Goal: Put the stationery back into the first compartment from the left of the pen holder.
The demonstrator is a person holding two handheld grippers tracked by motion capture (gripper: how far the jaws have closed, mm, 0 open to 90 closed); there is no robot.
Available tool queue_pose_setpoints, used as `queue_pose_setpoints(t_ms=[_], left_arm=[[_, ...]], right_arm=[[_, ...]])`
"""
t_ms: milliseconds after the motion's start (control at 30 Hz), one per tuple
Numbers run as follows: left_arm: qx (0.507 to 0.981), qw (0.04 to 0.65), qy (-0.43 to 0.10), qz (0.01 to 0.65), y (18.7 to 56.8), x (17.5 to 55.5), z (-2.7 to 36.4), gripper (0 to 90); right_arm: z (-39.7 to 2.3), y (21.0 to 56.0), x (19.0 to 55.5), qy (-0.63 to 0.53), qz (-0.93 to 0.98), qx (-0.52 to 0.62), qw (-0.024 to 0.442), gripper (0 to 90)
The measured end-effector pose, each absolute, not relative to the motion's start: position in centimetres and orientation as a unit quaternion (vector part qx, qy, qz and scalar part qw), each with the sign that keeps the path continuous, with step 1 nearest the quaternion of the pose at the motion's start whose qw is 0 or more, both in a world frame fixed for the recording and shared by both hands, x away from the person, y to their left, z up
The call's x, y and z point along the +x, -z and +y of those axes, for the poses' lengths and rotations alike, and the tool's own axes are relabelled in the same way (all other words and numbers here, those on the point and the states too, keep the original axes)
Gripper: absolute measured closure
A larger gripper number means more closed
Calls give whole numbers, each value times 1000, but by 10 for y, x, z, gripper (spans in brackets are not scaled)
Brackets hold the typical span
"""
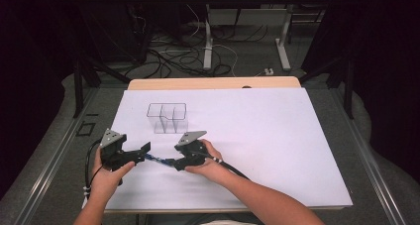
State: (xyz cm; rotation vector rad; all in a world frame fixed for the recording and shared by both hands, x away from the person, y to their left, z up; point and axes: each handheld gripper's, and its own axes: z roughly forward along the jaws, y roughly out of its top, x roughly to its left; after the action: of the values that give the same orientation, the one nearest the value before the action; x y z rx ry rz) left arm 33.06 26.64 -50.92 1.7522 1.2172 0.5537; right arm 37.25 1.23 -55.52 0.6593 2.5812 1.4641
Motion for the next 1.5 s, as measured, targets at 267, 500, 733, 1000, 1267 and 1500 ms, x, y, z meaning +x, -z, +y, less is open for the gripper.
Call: queue_pose_setpoints(t_ms=[267,500,733,1000,1267,1500], left_arm=[[708,451,-224,495,510,331,269,2],[710,451,-225,492,510,331,268,2],[710,451,-225,492,510,332,268,2],[714,448,-222,490,511,332,267,3],[713,449,-223,490,511,332,266,3],[716,448,-221,488,511,332,265,3]], right_arm=[[33,557,371,-474,858,191,57,436],[42,563,370,-463,865,183,69,499],[45,567,367,-452,872,171,78,554],[47,569,366,-443,877,174,73,595],[50,570,366,-430,884,169,74,642],[52,570,365,-419,889,170,72,664]])
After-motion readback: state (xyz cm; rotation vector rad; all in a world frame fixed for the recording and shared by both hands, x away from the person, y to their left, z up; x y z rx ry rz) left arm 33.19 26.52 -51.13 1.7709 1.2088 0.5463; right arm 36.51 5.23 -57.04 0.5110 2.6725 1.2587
